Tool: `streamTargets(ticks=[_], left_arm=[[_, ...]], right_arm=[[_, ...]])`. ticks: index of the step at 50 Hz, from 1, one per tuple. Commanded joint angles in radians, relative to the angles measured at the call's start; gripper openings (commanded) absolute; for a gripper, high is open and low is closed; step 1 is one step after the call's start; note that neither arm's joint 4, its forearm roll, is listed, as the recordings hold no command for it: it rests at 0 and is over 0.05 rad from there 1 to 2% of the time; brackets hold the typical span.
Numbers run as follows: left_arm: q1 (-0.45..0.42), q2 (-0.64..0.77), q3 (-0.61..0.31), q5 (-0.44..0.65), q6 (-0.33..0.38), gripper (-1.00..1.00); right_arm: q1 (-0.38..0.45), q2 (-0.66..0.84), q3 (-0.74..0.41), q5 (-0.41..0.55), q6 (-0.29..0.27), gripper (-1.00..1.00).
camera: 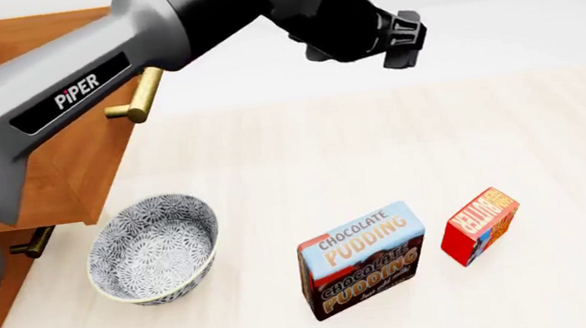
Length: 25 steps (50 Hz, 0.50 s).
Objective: Put the butter at the back in the top drawer of the cabinet and close it.
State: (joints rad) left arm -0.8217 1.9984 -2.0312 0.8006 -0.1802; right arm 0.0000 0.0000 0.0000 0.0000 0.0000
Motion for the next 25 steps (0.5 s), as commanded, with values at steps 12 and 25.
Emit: streamTargets(ticks=[12,25], left_arm=[[-0.036,0.057,-0.023,-0.005,-0.018,1.0],[-0.072,0.093,-0.027,-0.004,-0.032,1.0]], right_arm=[[0.0,0.0,0.0,0.0,0.0,1.0],[0.0,0.0,0.0,0.0,0.0,1.0]])
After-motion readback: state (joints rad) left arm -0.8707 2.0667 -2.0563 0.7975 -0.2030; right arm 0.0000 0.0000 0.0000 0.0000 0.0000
